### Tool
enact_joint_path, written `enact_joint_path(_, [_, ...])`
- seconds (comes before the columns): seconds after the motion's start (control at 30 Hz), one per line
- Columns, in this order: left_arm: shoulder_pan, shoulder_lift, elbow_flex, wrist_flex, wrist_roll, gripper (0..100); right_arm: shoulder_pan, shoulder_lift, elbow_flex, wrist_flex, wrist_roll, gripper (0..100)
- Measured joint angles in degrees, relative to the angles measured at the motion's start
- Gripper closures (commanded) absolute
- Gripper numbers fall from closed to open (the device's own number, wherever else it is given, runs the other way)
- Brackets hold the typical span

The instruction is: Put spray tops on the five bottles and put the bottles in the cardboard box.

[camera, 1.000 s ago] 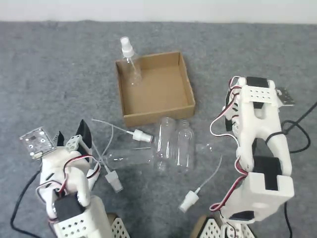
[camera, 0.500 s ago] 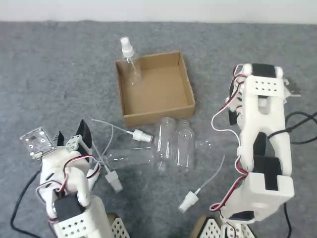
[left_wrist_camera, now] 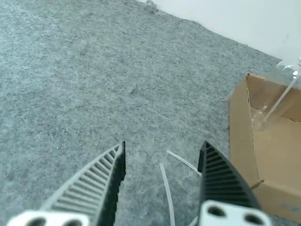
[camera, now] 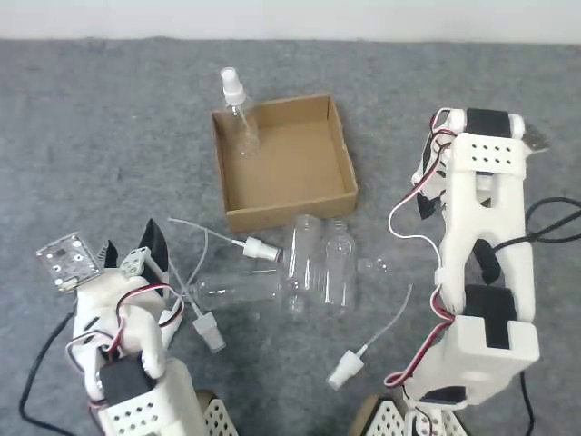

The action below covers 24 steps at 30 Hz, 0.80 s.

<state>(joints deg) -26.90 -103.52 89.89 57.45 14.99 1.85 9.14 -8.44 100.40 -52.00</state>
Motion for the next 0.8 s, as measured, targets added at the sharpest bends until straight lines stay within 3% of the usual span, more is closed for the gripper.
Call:
enact_joint_path(0.13, [0.0, 0.0, 0.0, 0.0, 0.0, 76, 0.0, 0.0, 0.0, 0.0, 4.5, 52.9])
enact_joint_path(0.3, [0.0, 0.0, 0.0, 0.0, 0.0, 76, 0.0, 0.0, 0.0, 0.0, 8.8, 65.1])
enact_joint_path(0.57, [0.0, 0.0, 0.0, 0.0, 0.0, 76, 0.0, 0.0, 0.0, 0.0, 13.9, 75.0])
enact_joint_path(0.8, [0.0, 0.0, 0.0, 0.0, 0.0, 76, 0.0, 0.0, 0.0, 0.0, 29.1, 86.3])
